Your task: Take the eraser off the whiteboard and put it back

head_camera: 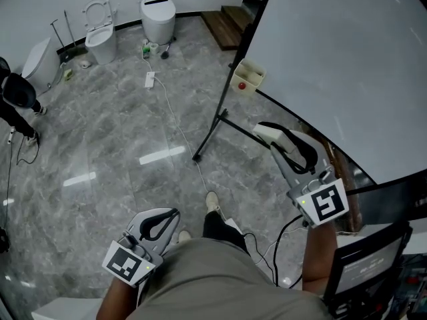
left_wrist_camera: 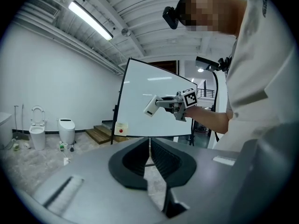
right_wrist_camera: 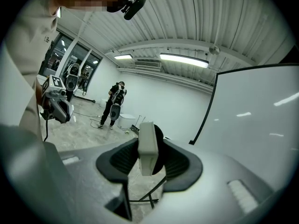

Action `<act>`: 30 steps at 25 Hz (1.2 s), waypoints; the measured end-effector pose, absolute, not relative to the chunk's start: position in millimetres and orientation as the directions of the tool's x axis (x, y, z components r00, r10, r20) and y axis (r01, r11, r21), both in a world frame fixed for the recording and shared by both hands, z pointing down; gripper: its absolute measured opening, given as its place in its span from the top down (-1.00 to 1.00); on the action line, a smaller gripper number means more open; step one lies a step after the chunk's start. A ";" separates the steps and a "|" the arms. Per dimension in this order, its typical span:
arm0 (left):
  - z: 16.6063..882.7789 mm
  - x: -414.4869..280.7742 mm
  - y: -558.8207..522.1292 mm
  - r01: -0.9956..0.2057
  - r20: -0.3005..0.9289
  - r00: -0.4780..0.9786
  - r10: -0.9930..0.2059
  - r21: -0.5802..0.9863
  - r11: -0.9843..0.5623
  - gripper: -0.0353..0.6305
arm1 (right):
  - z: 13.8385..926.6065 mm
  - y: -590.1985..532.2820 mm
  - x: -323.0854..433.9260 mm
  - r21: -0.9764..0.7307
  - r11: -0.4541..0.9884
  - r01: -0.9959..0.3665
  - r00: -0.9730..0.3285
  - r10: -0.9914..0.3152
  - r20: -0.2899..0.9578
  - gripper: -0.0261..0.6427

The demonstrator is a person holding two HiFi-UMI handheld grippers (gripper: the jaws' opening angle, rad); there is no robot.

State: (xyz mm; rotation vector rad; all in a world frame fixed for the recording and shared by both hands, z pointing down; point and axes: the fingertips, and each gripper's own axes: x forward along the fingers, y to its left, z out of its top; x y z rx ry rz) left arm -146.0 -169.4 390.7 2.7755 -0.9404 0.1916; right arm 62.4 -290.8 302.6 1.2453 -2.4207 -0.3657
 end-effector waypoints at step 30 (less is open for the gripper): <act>387.4 -60.2 -372.4 -0.752 0.256 0.653 -0.713 0.102 -0.651 0.84 | 425.0 -601.5 153.7 0.350 0.693 -0.630 -0.591 -0.720 0.362 0.46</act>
